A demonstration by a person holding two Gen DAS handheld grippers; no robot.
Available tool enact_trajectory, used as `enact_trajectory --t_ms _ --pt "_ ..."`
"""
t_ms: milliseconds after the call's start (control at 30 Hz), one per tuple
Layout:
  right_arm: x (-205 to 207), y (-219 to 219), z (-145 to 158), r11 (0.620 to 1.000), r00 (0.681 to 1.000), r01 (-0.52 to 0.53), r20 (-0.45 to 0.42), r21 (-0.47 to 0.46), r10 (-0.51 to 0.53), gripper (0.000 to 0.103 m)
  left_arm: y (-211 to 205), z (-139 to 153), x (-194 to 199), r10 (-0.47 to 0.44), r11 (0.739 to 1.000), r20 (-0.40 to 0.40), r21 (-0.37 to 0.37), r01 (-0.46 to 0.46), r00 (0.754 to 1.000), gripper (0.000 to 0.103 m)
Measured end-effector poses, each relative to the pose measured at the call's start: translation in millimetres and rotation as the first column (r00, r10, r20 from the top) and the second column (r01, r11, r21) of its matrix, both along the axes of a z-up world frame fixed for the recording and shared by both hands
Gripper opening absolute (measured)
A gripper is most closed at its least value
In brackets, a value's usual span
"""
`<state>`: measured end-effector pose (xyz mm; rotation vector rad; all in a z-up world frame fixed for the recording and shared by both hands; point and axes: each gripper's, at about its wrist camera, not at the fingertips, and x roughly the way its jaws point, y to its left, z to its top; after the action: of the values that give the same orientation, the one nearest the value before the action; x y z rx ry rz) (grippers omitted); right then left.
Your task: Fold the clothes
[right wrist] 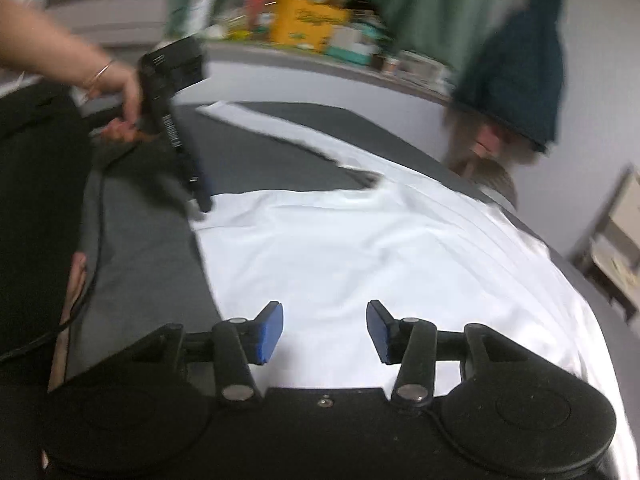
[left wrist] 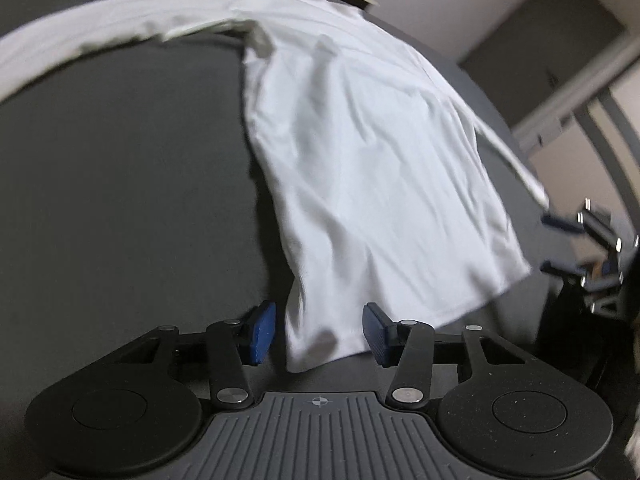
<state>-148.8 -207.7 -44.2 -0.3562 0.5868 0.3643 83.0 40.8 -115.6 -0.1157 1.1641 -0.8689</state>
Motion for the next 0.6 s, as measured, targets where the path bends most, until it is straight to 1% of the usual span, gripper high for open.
enact_trajectory --t_ms 33,67,100,133,200,267,333,433,500,567,600 --pt "-1 -6 3 0.999 0.999 0.038 0.001 0.019 -0.038 0.046 1 -1 -2 0.028 1.000 -0.015 -0.001 -0.028 0.999 0.037" --pt "-1 -13 5 0.996 0.997 0.075 0.002 0.038 -0.075 0.046 2 -2 -3 0.051 0.999 -0.022 0.011 -0.051 0.998 0.031" --pt "-2 -19 8 0.993 0.994 0.104 0.006 0.061 -0.105 0.046 1 -2 -6 0.066 0.997 -0.029 0.031 -0.066 0.997 0.011" --pt "-1 -25 9 0.989 0.992 0.126 0.009 0.083 -0.127 0.046 0 -3 -8 0.082 0.995 -0.035 0.052 -0.080 0.996 0.002" --pt "2 -32 10 0.981 0.987 0.159 0.006 0.110 -0.161 0.046 -5 -1 -13 0.089 0.991 -0.011 0.096 -0.088 0.996 0.002" --pt "3 -37 11 0.977 0.984 0.178 0.009 0.118 -0.180 0.046 -13 10 -18 0.089 0.988 0.014 0.122 -0.090 0.996 0.002" --pt "4 -41 12 0.976 0.982 0.187 0.017 0.114 -0.190 0.046 -14 29 -22 0.100 0.978 0.061 0.176 -0.109 0.993 0.002" --pt "-1 -48 15 0.971 0.978 0.200 0.035 0.131 -0.206 0.047 -1 58 -22 0.170 0.972 0.028 0.161 -0.173 0.985 0.001" --pt "-1 -50 14 0.969 0.976 0.206 0.036 0.139 -0.213 0.050 8 63 -21 0.187 0.969 0.003 0.164 -0.185 0.982 0.001" --pt "1 -51 13 0.968 0.975 0.213 0.030 0.137 -0.219 0.050 16 48 -15 0.223 0.954 -0.037 0.216 -0.210 0.974 0.001" --pt "3 -49 13 0.967 0.974 0.220 0.024 0.127 -0.225 0.050 20 35 -11 0.252 0.939 -0.057 0.257 -0.230 0.966 0.001"
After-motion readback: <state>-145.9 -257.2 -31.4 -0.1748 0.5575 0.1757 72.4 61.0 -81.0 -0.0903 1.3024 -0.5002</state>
